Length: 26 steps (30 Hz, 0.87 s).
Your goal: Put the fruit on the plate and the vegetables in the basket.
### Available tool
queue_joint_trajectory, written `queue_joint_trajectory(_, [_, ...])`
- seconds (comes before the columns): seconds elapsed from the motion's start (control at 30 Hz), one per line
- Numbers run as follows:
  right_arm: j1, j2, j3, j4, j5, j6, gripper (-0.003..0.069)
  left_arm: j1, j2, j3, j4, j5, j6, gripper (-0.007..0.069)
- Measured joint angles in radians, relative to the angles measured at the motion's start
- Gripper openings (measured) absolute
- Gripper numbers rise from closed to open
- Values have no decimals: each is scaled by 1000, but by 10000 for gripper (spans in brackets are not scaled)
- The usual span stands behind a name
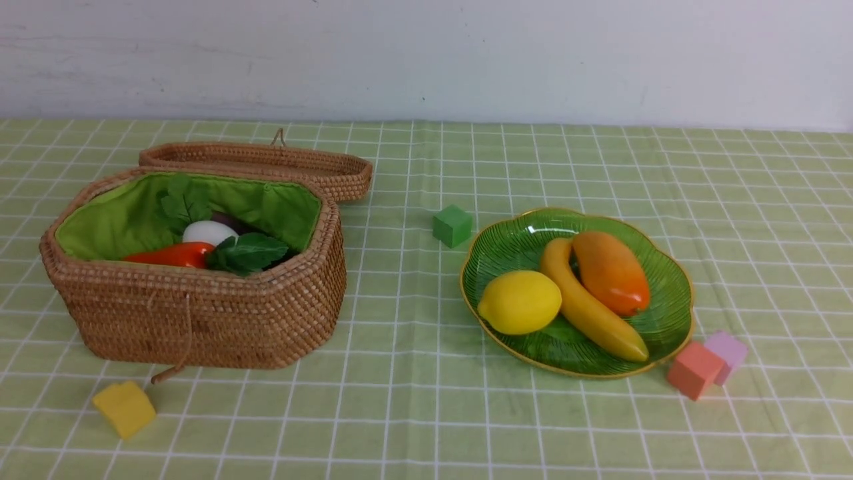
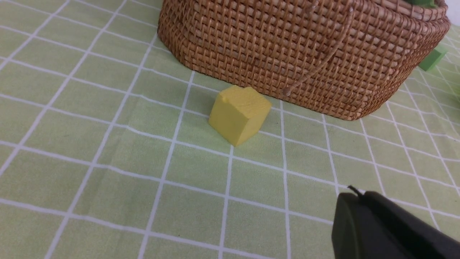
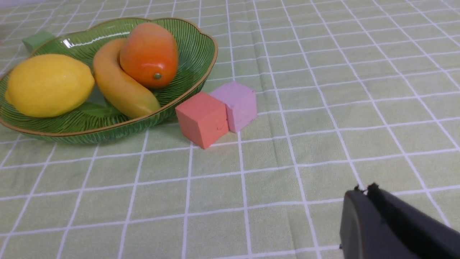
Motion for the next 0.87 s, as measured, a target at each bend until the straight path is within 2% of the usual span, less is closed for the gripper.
queue_joint_trajectory(0.87, [0,0,0,0,0,1,59,0,0,0,0,0,0,-3])
